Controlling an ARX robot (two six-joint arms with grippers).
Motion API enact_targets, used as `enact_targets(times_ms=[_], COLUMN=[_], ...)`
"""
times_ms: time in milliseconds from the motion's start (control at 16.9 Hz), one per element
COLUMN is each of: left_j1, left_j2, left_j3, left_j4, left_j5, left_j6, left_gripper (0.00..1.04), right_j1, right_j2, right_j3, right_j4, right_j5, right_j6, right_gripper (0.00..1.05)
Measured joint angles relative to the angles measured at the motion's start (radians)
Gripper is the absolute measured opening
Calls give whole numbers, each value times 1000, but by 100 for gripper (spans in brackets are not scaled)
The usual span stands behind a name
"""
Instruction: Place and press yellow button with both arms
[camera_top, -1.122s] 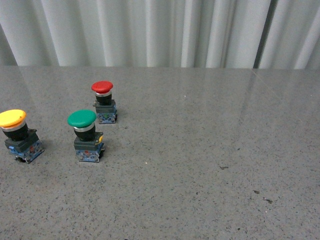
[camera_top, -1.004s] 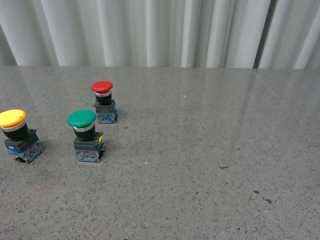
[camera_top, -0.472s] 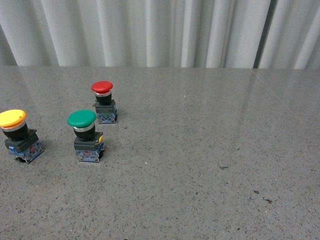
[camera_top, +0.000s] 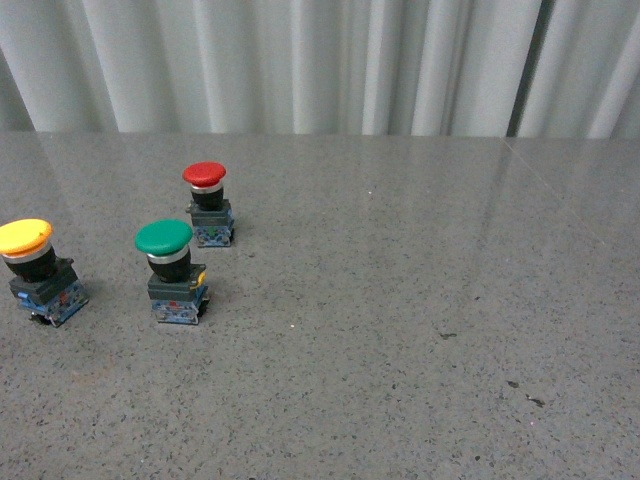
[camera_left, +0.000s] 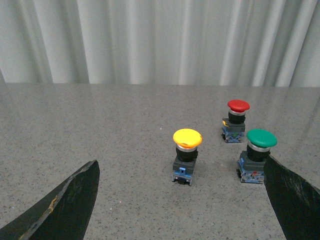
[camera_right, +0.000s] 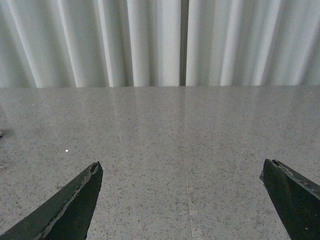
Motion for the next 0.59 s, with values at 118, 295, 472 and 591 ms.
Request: enact_targets(times_ms=[118, 295, 472, 591], left_j1=[0, -13, 56, 70], left_j2=[0, 27, 421, 727], left_j3=[0, 25, 156, 301], left_j4=[0, -89, 196, 430], left_j5=[0, -55, -66, 1], left_j6=[0, 3, 27, 24], left_gripper=[98, 98, 98, 98], right_j1=[0, 0, 0, 0], right_j2=[0, 0, 0, 0], right_j3=[0, 0, 0, 0], right_j4=[0, 0, 0, 0], right_j5=[0, 0, 0, 0], right_j6=[0, 0, 0, 0], right_gripper=[98, 98, 98, 98])
